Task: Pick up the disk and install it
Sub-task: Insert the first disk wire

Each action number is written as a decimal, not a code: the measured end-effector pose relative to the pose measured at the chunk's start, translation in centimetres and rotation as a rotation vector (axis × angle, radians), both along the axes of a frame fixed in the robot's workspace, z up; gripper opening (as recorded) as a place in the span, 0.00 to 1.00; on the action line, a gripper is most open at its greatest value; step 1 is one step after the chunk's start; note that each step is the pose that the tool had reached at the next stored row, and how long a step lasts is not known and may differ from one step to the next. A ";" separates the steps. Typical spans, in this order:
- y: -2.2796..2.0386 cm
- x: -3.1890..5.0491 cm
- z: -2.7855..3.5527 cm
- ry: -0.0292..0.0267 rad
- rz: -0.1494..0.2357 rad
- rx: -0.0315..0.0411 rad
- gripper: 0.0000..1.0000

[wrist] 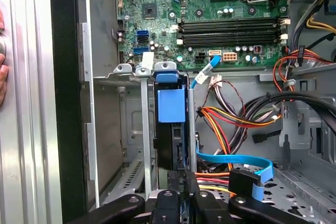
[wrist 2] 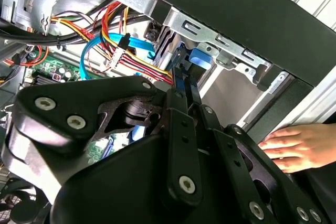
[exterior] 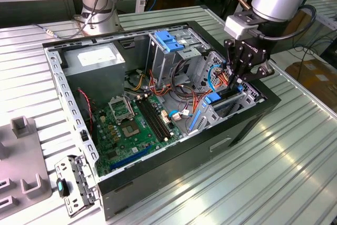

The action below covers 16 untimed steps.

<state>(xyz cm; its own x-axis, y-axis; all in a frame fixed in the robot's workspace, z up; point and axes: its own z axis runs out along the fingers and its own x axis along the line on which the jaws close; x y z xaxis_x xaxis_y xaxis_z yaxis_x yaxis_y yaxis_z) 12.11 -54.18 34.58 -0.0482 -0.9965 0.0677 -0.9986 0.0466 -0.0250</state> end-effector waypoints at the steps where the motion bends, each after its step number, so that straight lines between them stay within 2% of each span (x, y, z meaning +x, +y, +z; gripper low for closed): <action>1: 0.00 0.00 -0.04 0.0000 -0.001 0.0000 0.16; 4: -0.01 0.00 -0.13 0.0001 -0.002 0.0020 0.16; 6: 0.00 0.00 -0.14 0.0001 -0.002 0.0076 0.16; 7: 0.00 0.00 -0.02 0.0000 -0.003 0.0143 0.16; 8: -0.01 0.00 0.03 0.0000 -0.003 0.0156 0.16; 16: -0.15 0.03 0.08 0.0001 -0.003 0.0193 0.16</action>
